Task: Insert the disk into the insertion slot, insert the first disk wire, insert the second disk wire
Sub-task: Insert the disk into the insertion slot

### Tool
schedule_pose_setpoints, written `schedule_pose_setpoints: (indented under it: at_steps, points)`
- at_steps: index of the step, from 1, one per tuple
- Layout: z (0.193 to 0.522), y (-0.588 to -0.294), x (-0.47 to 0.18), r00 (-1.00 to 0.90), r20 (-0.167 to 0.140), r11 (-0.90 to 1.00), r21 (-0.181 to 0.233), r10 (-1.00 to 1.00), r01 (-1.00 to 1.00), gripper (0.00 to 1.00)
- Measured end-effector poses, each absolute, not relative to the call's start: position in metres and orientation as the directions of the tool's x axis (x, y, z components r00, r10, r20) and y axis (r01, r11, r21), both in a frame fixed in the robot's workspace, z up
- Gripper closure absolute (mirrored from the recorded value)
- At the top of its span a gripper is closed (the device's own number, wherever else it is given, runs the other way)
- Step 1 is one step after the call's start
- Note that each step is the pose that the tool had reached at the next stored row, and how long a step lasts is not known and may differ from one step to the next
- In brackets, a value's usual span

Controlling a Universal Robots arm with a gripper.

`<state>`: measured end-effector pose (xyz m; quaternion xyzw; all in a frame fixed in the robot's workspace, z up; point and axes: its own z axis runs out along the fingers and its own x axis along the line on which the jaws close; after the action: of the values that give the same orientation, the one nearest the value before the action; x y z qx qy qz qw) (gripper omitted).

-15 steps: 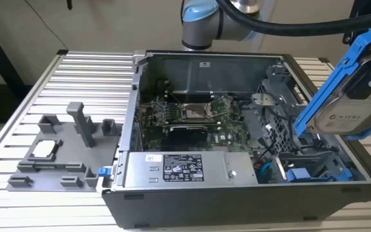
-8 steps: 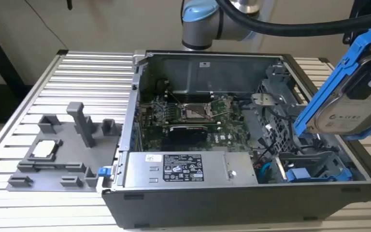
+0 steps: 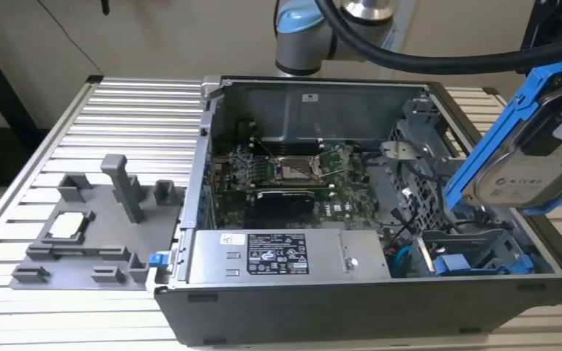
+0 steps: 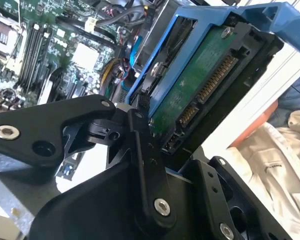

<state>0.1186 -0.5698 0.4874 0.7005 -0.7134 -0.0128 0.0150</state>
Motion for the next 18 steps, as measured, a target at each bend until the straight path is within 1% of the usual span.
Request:
schedule_pose_setpoints:
  at_steps: [18]
  points:
    - [0.471,-0.570,0.120,-0.018,0.003,0.018,0.032,-1.000,-0.999,0.67]
